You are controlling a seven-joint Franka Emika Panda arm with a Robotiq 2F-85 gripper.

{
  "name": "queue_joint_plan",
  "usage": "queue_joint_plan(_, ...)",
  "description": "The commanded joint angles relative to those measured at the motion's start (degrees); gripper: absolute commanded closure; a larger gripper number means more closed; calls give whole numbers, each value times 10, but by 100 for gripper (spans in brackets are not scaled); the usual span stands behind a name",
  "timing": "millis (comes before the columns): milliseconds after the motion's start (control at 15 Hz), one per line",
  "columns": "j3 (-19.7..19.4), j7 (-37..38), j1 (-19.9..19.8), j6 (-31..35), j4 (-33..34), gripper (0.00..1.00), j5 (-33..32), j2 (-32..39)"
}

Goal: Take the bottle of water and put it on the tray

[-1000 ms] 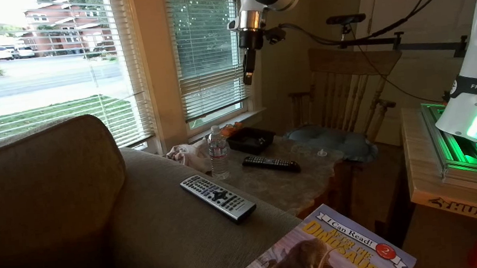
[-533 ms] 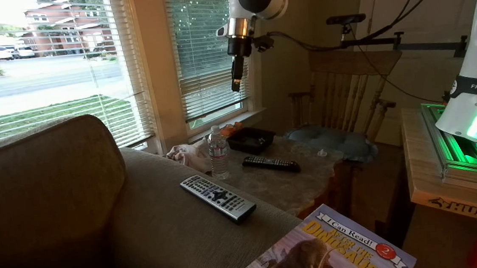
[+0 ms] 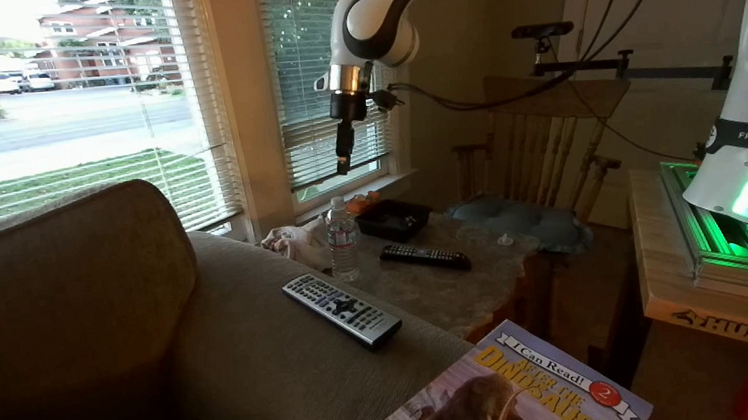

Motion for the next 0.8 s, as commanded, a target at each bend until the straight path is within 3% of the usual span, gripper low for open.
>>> queue_joint_plan(0,-3,54,22,-47,88,0,-20,52)
queue_joint_plan(733,-11,131,49,-154,174,0,-14,102)
